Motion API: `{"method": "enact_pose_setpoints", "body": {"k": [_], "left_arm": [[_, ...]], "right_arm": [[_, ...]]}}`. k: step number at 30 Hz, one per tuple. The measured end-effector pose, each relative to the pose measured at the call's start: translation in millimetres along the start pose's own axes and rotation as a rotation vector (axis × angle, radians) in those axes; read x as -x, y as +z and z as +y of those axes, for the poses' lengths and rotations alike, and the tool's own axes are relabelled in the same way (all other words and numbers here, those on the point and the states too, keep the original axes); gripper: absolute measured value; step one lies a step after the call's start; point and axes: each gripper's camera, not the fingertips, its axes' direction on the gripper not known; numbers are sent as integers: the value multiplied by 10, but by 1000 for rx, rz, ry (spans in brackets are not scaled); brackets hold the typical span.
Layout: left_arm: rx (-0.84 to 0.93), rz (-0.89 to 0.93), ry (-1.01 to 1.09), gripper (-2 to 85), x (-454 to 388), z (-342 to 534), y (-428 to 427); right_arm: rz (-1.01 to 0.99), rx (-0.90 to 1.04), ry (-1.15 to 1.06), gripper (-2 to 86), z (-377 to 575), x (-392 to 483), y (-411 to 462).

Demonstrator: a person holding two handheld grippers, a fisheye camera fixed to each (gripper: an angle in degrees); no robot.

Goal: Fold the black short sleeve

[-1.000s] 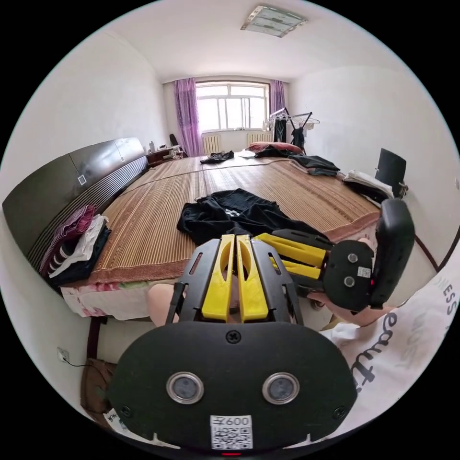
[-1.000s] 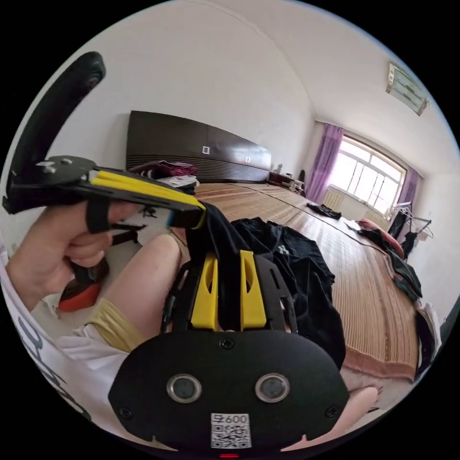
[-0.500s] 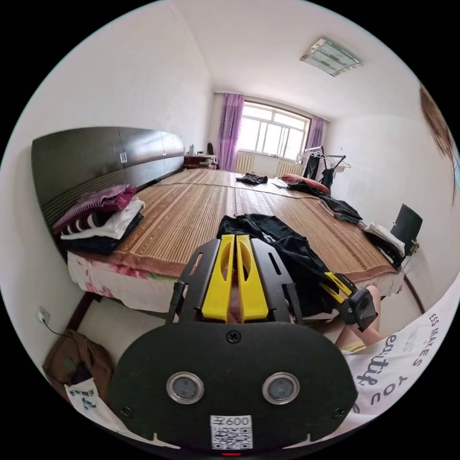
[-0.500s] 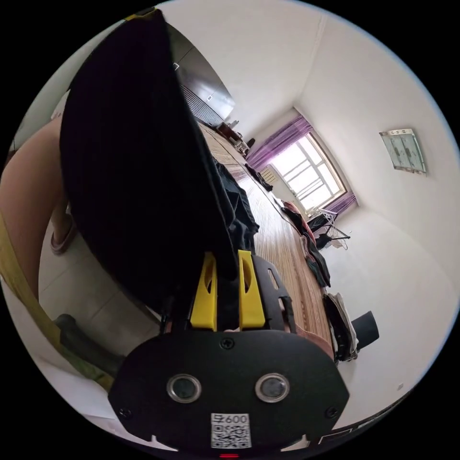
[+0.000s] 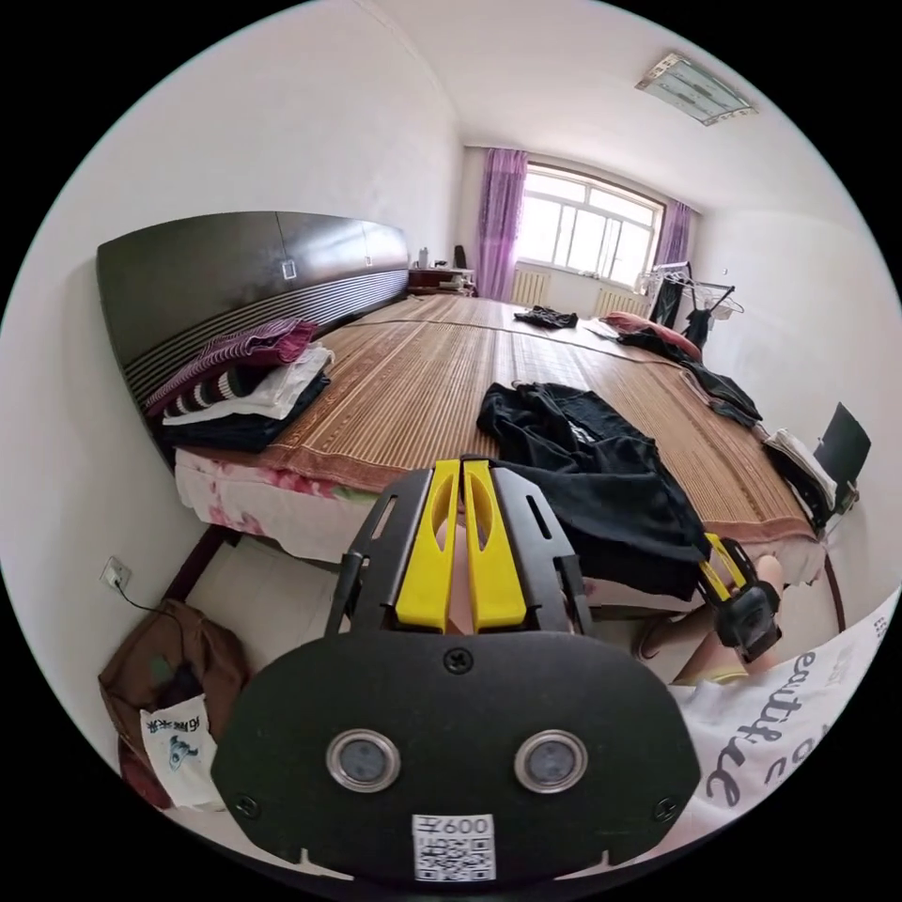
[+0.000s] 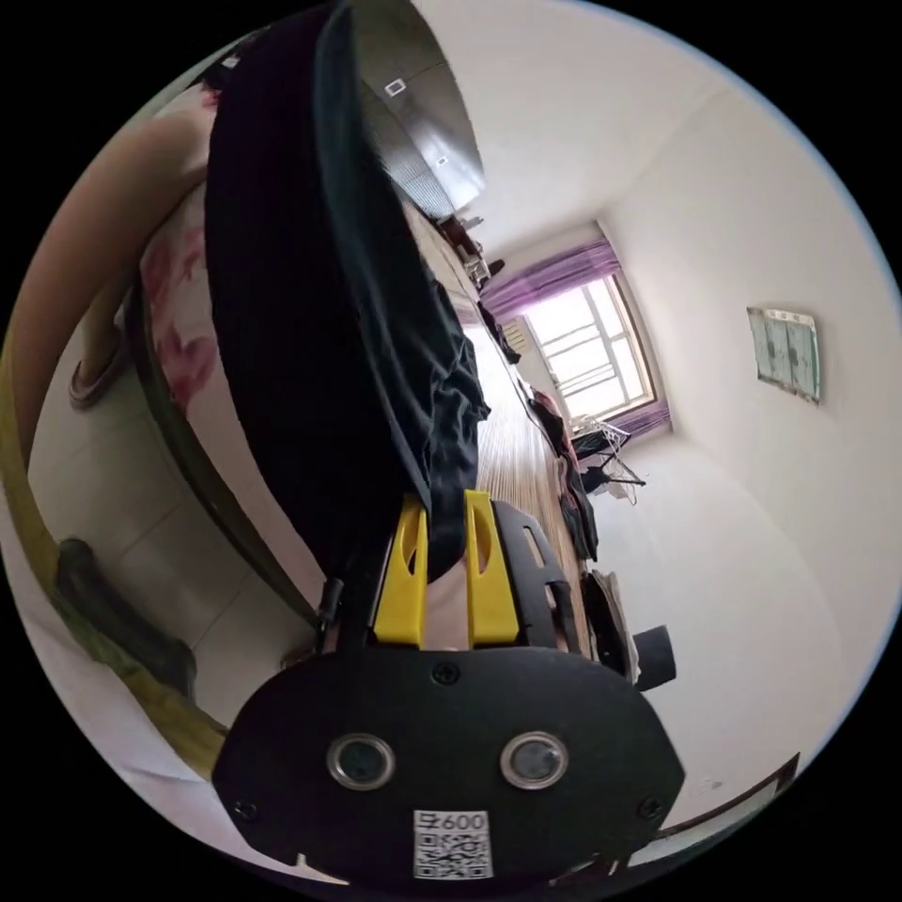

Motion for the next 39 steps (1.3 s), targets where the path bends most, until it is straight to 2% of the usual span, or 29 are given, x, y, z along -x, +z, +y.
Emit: {"method": "enact_pose_setpoints", "body": {"k": [8,13,17,23,32,35,39], "left_arm": [[28,11,45,11,-324,-228,-21],[45,-7,-4,10,-177,-317,-85],[73,12,-73,10,24,-353,-69],[99,40,-147,10,204,-370,-29],[97,41,-174,10,351,-399,-24],[87,50,-194,10,391,-380,-1],[63,27,-225,9,478,-327,1]], "right_arm": [[34,-64,-159,24,93,184,-389],[13,-83,-286,-2,255,468,-599],[-11,-215,-338,-7,366,543,-1013],[-6,-217,-411,-8,437,719,-1157],[-9,-274,-335,-7,414,596,-1200],[-59,-294,-237,-1,327,479,-1167],[-185,-228,-119,41,310,362,-907]]}}
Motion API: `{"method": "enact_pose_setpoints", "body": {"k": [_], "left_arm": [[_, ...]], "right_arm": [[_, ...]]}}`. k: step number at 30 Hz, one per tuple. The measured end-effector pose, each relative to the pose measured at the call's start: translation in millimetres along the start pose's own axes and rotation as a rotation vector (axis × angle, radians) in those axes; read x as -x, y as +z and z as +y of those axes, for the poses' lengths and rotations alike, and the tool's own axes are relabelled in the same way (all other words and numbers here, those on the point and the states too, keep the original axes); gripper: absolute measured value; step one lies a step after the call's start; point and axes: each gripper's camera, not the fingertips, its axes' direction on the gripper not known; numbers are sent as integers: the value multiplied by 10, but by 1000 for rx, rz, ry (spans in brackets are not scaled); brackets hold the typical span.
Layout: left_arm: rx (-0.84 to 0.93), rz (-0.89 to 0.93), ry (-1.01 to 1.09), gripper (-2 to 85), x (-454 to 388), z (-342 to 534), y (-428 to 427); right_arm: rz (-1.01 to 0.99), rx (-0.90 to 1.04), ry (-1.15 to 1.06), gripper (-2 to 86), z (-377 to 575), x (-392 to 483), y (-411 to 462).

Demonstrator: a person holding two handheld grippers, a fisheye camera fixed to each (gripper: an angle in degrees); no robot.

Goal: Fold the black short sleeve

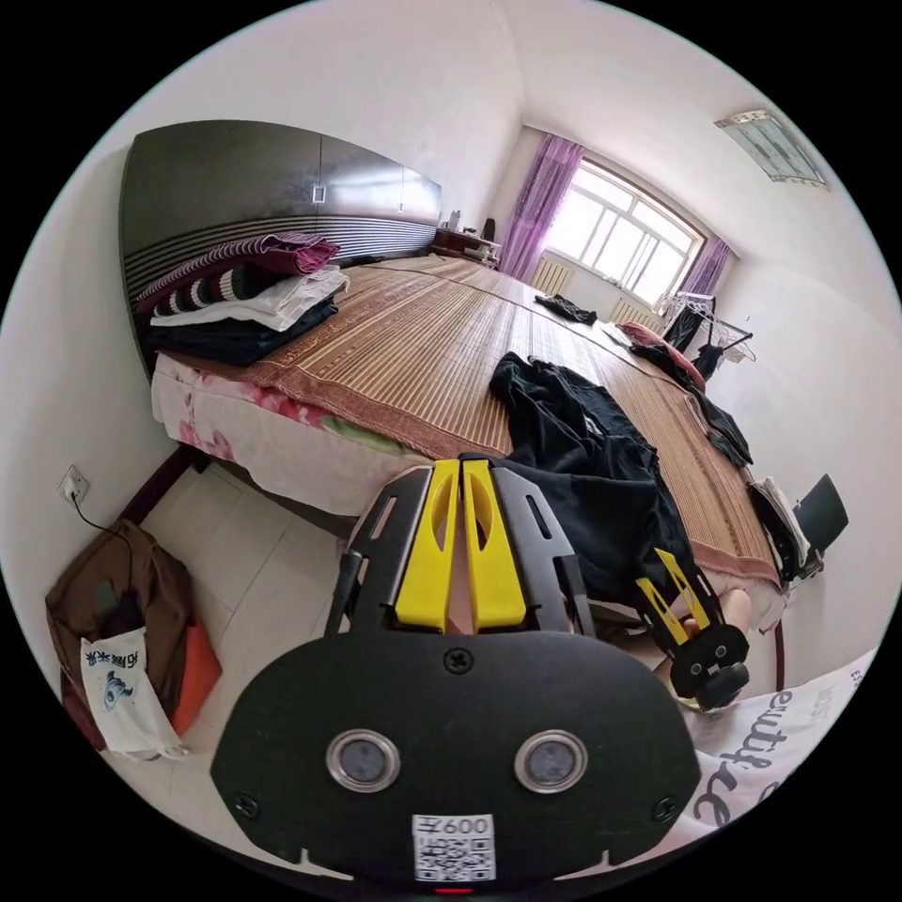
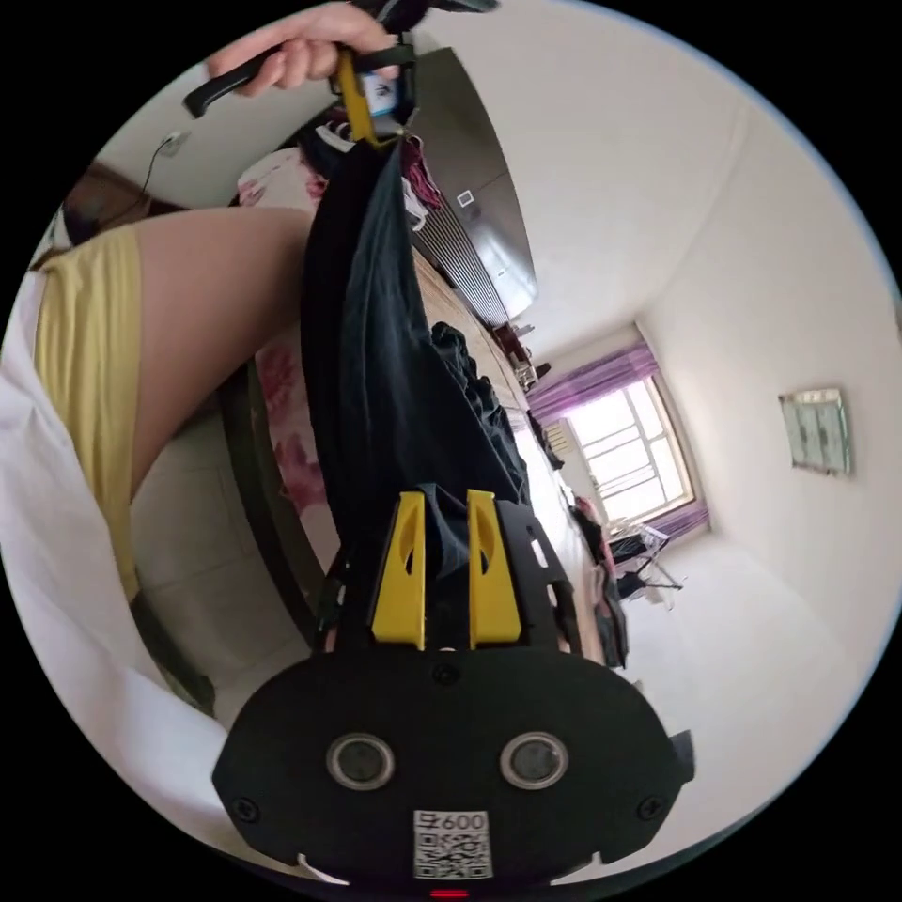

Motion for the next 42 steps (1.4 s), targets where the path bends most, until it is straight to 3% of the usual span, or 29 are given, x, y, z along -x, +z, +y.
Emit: {"method": "enact_pose_setpoints", "body": {"k": [9,16,25,30,33,35,37,39,40,42], "left_arm": [[-34,30,-118,5,286,223,224],[-36,51,-112,5,226,543,456],[-33,74,-146,5,124,1286,877],[-45,82,-95,7,-111,1806,1142],[-55,182,25,8,-468,2038,1309],[-76,212,126,8,-778,2153,1333],[-106,190,247,9,-1098,2241,1244],[-179,221,412,9,-1427,2346,981],[-212,241,442,10,-1484,2374,895],[-330,391,522,9,-1649,2445,596]], "right_arm": [[-17,180,82,72,346,-9,726],[-129,158,212,68,145,-79,1285],[55,216,84,-5,-479,542,2102],[333,229,355,-8,-595,-415,2294],[370,115,572,-9,-741,-1066,2236],[343,21,567,-9,-940,-1203,2206],[234,65,435,-9,-1237,-1255,2327],[-65,167,301,-9,-1609,-1343,2490],[-131,138,282,-9,-1680,-1345,2477],[-444,-23,185,-9,-1995,-1324,2449]]}}
